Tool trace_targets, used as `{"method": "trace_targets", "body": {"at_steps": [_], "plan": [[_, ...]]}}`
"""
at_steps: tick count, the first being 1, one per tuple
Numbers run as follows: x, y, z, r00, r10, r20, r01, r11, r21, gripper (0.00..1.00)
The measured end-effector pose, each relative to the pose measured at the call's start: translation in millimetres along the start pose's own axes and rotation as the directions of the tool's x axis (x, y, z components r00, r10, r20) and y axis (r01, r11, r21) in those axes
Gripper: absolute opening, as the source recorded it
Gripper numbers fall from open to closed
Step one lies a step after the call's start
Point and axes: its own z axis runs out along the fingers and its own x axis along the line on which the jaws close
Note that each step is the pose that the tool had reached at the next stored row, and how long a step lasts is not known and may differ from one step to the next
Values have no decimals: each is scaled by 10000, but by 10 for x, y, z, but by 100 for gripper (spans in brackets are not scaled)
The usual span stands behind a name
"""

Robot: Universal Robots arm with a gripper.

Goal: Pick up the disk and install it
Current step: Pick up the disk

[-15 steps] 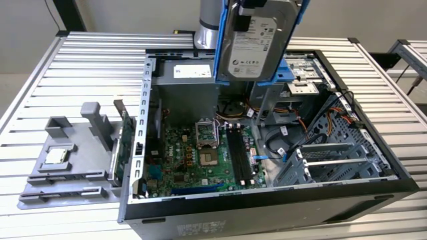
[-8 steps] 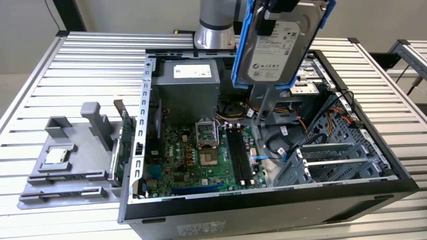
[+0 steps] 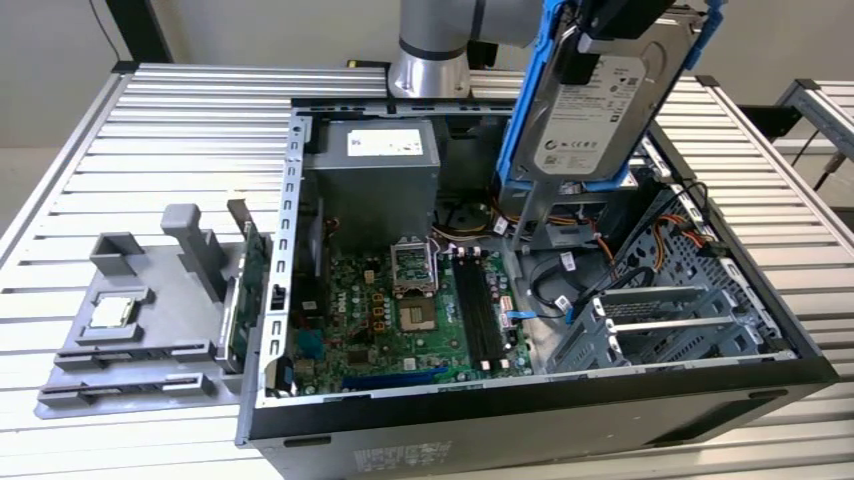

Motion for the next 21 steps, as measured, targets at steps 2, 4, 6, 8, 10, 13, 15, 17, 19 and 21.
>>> {"method": "trace_targets", "body": {"at_steps": [2,4,6,8,10,13,15,17,19,21], "plan": [[0,0,0,10000,2,1,-2,10000,0,0],[9,-1,-1,10000,0,-1,0,10000,-1,0],[54,-8,0,10000,0,0,0,10000,0,0],[126,-20,0,10000,0,0,0,10000,0,0],[201,-32,0,10000,0,0,0,10000,0,0],[312,-51,0,10000,0,0,0,10000,0,0],[385,-66,0,10000,0,0,0,10000,0,0],[448,-82,0,10000,0,0,0,10000,0,0],[512,-99,0,10000,0,0,0,10000,0,0],[575,-117,0,10000,0,0,0,10000,0,0]]}}
